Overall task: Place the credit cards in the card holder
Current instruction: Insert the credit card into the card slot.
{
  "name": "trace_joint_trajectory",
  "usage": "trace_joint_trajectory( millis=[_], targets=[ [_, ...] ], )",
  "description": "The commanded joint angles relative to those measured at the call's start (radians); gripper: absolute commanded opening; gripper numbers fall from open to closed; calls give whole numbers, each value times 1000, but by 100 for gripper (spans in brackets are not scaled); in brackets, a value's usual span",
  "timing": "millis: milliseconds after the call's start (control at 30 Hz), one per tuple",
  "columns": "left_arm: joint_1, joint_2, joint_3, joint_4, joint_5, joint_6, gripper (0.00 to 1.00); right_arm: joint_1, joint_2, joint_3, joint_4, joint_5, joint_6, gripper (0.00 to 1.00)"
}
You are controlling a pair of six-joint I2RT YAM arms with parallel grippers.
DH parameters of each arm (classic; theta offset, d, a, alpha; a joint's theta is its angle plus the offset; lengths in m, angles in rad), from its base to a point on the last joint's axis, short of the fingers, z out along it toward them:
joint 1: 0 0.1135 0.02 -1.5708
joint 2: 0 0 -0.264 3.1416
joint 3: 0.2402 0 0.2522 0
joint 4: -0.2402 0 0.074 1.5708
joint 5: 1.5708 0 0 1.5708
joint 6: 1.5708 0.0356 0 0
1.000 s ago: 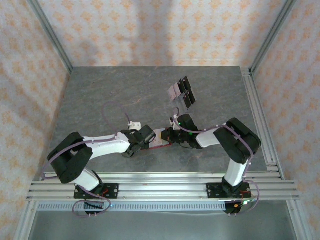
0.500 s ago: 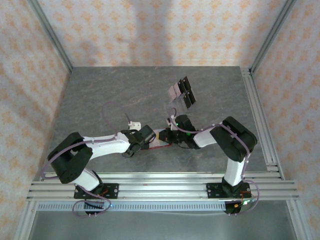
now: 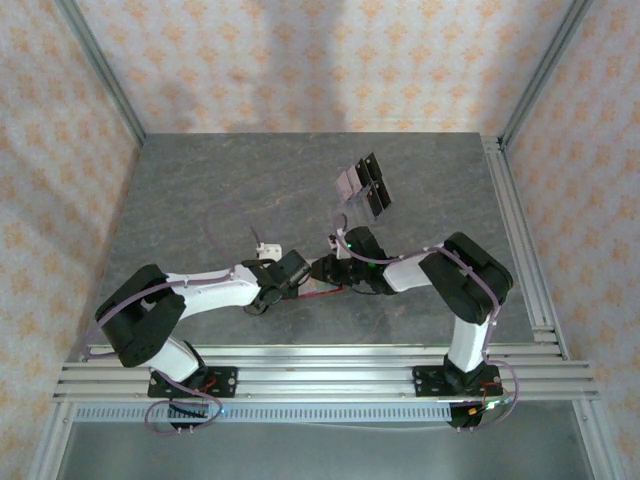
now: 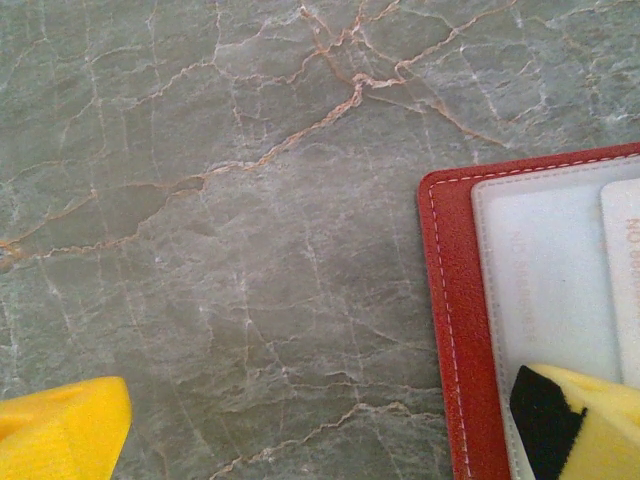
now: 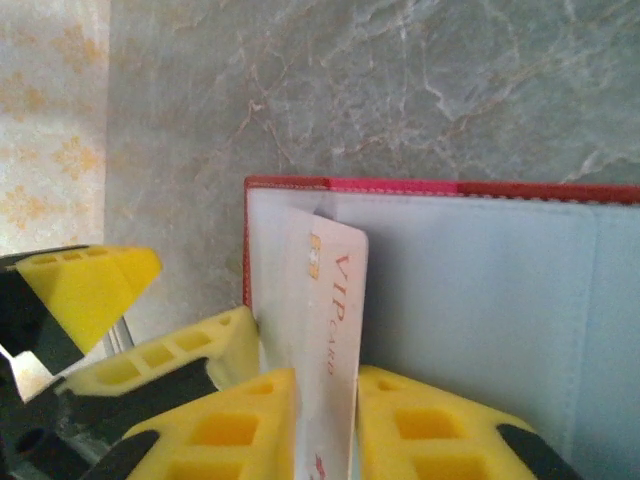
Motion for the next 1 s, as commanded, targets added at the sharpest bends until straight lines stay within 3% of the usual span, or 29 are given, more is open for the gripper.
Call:
trace_joint_trajectory(
  millis=[0, 100, 333, 667, 967],
  targets=[
    [-5, -3, 5, -78, -38, -27, 100, 3, -58, 13, -140, 57, -50, 37],
    [3, -33, 18, -101, -50, -36, 100, -2, -96, 21, -201, 84, -73, 45],
    [54, -120, 29, -136, -61, -20, 100, -6, -132, 54, -333, 127, -107, 45],
    [98, -130, -23, -109, -32, -2, 100, 7, -131, 184, -608, 246, -176, 8],
    [98, -64, -42, -59, -7, 1, 100, 15, -80, 257, -681, 261, -194, 5]
  ],
)
